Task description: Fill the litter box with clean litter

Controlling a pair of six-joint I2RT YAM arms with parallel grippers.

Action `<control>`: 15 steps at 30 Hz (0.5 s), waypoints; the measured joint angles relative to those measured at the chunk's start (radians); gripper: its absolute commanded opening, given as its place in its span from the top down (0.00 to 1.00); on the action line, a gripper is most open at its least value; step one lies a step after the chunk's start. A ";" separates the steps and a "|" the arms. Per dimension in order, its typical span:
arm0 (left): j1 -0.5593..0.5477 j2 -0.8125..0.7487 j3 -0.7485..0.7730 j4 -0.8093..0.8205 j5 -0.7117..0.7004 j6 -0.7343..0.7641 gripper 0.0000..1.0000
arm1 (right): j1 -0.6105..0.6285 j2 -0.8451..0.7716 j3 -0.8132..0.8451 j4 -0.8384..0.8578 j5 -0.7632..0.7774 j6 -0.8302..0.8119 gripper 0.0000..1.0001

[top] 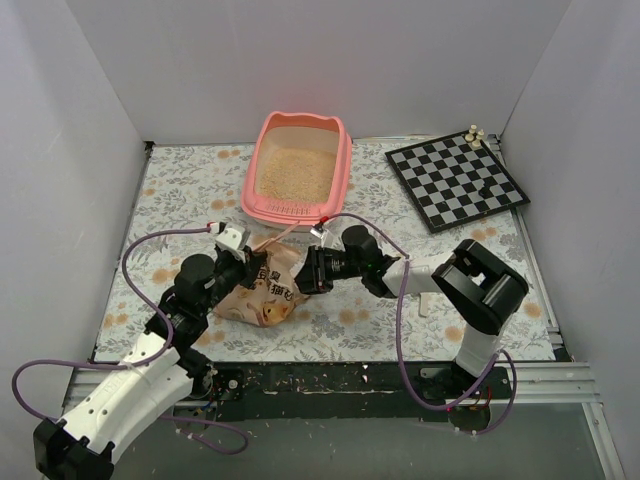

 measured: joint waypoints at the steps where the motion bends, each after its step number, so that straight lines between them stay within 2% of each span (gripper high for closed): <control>1: 0.000 -0.002 0.000 -0.003 -0.006 0.002 1.00 | 0.002 0.014 0.000 0.030 -0.004 0.018 0.99; 9: 0.000 -0.057 -0.008 -0.022 -0.037 0.023 1.00 | 0.000 0.023 -0.005 0.142 -0.029 0.080 0.99; 15: 0.000 -0.061 -0.008 -0.028 -0.040 0.028 1.00 | -0.050 0.000 -0.109 0.294 -0.047 0.159 0.99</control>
